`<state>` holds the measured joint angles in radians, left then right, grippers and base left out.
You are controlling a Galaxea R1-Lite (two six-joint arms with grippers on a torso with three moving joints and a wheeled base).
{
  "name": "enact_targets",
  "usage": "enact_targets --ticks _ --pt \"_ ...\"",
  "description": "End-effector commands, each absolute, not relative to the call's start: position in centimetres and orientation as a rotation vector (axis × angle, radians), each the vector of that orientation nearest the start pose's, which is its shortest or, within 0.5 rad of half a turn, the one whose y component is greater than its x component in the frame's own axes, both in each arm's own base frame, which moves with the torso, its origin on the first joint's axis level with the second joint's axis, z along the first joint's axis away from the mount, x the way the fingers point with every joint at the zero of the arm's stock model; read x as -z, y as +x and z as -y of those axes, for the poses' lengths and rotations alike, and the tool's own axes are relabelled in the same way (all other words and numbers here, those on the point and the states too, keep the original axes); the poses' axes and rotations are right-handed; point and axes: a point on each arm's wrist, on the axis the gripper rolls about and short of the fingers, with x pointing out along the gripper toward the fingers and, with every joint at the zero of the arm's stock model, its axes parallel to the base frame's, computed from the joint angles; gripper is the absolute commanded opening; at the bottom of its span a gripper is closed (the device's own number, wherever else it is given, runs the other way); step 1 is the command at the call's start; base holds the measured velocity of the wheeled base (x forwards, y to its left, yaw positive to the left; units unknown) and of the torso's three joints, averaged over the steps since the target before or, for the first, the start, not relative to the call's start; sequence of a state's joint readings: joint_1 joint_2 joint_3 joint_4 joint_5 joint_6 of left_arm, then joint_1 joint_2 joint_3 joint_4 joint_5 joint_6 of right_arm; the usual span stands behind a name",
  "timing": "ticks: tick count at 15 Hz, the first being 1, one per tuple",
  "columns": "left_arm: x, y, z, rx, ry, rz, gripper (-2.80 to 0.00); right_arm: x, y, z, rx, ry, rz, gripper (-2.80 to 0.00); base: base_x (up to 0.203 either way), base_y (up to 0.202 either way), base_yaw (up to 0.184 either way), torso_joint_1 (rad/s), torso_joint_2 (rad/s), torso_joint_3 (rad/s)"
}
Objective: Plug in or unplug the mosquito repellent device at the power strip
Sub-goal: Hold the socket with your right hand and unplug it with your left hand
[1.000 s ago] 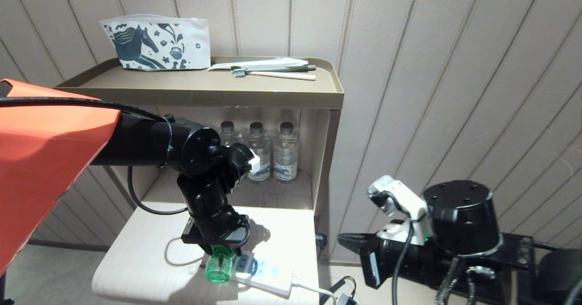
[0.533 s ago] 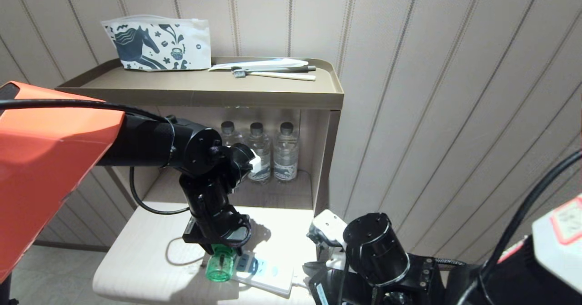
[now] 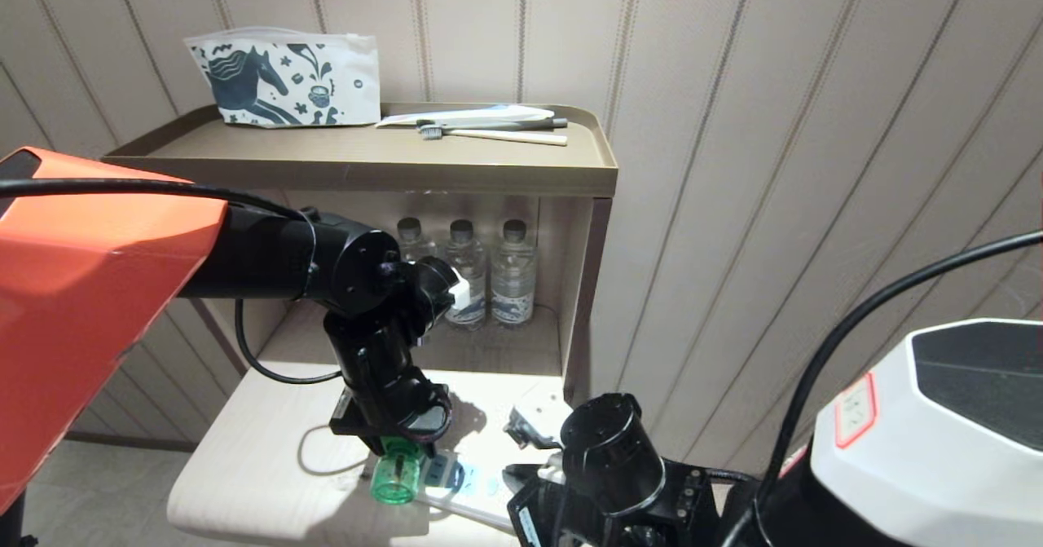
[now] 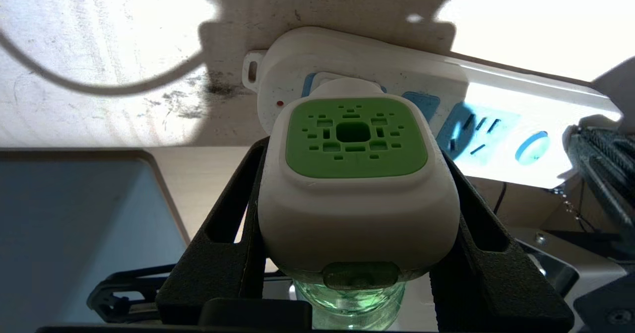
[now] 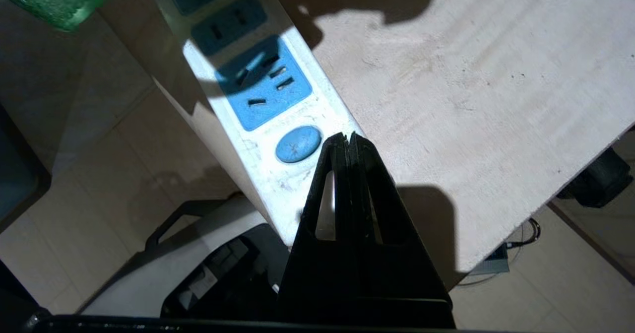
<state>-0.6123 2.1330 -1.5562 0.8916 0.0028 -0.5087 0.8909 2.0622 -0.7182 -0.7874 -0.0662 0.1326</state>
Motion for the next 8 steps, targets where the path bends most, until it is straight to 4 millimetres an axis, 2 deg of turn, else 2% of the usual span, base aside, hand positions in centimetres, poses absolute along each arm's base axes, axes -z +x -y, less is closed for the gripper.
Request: enact_targets --ticks 1,4,8 --pt "-11.8 29.4 20.6 0.115 0.042 -1.486 -2.8 -6.0 21.6 -26.8 -0.773 -0.136 -0.545 -2.8 0.0 0.0 0.0 0.0 0.0 0.0" --pt "-11.7 29.4 20.6 0.114 0.042 -1.49 -2.8 -6.3 21.0 -27.3 -0.796 -0.141 -0.531 -2.8 0.0 0.0 0.0 0.0 0.0 0.0" --pt "-11.6 29.6 20.8 0.115 0.04 -1.489 -2.8 -5.7 20.5 -29.1 -0.846 -0.157 -0.526 -2.8 0.0 0.0 0.0 0.0 0.0 0.0"
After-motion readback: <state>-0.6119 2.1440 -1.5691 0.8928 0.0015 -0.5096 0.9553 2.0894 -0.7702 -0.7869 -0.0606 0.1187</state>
